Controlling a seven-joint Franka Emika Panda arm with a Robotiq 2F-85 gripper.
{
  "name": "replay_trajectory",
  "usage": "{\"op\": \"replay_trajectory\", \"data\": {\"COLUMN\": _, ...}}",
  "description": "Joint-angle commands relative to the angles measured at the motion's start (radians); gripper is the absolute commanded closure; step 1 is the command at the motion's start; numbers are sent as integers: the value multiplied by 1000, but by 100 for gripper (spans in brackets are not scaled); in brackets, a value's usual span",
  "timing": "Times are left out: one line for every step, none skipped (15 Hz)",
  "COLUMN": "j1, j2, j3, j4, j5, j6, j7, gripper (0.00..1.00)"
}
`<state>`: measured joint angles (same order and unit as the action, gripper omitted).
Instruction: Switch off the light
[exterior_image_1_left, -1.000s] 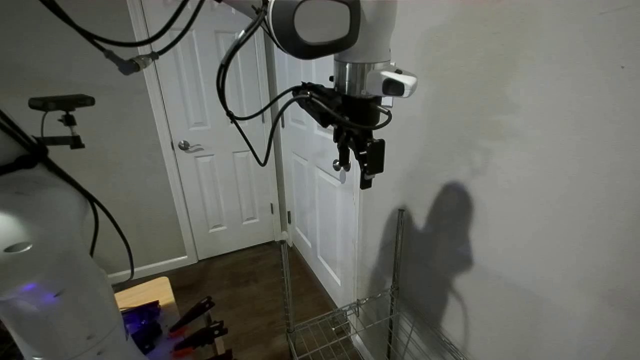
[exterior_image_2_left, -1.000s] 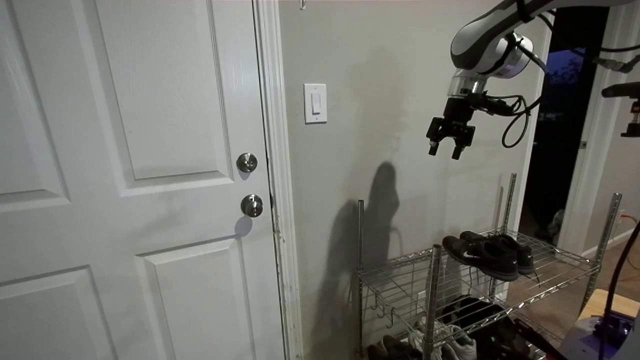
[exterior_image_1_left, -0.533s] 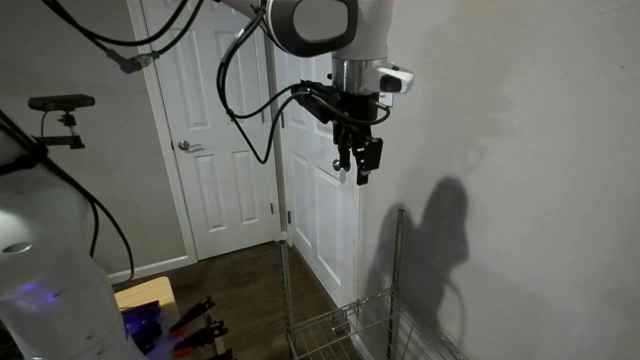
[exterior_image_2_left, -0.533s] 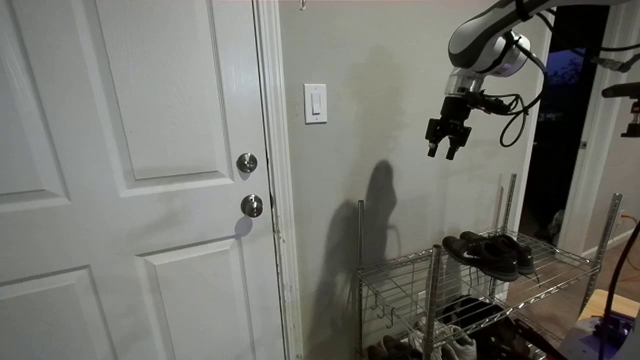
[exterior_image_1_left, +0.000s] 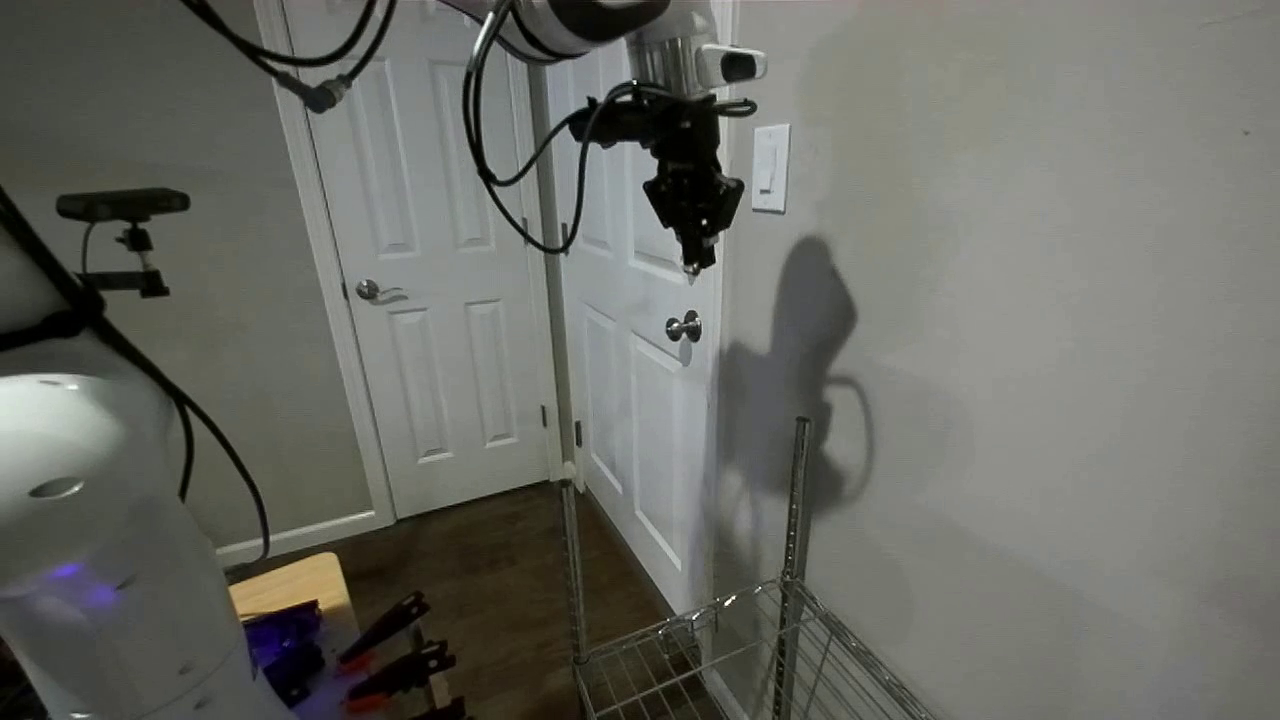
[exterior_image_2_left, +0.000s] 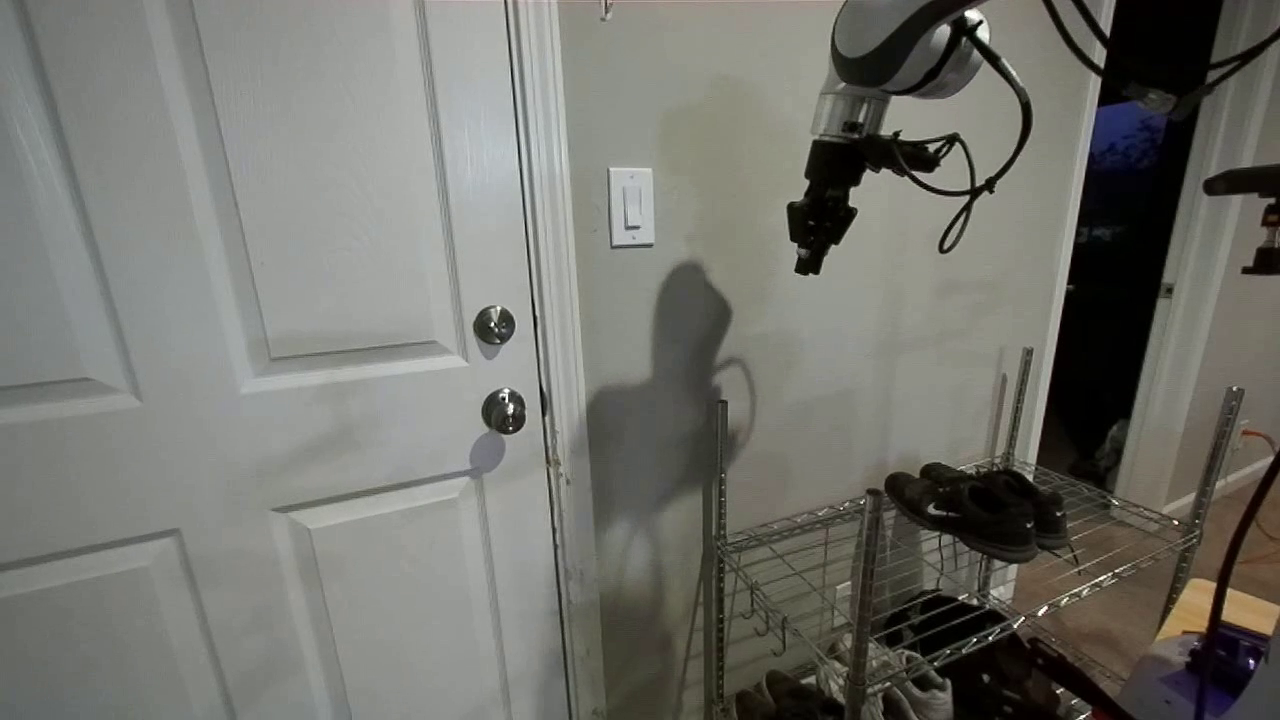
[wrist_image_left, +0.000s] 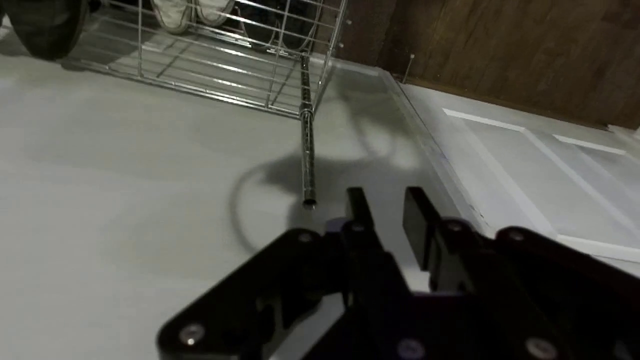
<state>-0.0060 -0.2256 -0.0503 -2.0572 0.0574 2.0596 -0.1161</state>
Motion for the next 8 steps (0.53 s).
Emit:
{"op": "replay_trajectory", "data": {"j1": 22, "j2": 103, "j3": 48, "j4": 134, "j5": -81, "j6": 10, "j7": -13, "gripper": 97}}
{"op": "replay_trajectory", "data": {"j1": 27, "j2": 123, "j3": 60, "j4": 162, "j5": -105, "j6": 16, "j7": -9, "gripper": 99}}
{"op": "replay_trajectory", "data": {"j1": 32, "j2": 144, "j3": 71, "j4": 188, "j5": -134, "j6": 30, "j7": -2, "gripper": 100}}
{"op": "replay_trajectory", "data": {"j1": 36, "j2": 161, "j3": 81, "j4": 209, "j5": -161, "j6": 45, "j7": 1, "gripper": 100}}
{"op": "replay_trajectory", "data": {"j1": 41, "j2": 179, "j3": 90, "j4": 229, "j5": -189, "j6": 64, "j7": 8, "gripper": 98}}
{"op": "replay_trajectory", "data": {"j1": 45, "j2": 194, "j3": 95, "j4": 246, "j5": -210, "j6": 80, "j7": 11, "gripper": 97}}
{"op": "replay_trajectory", "data": {"j1": 49, "j2": 209, "j3": 102, "j4": 263, "j5": -234, "j6": 94, "j7": 16, "gripper": 98}}
{"op": "replay_trajectory", "data": {"j1": 54, "j2": 222, "j3": 107, "j4": 279, "j5": -247, "j6": 108, "j7": 17, "gripper": 97}}
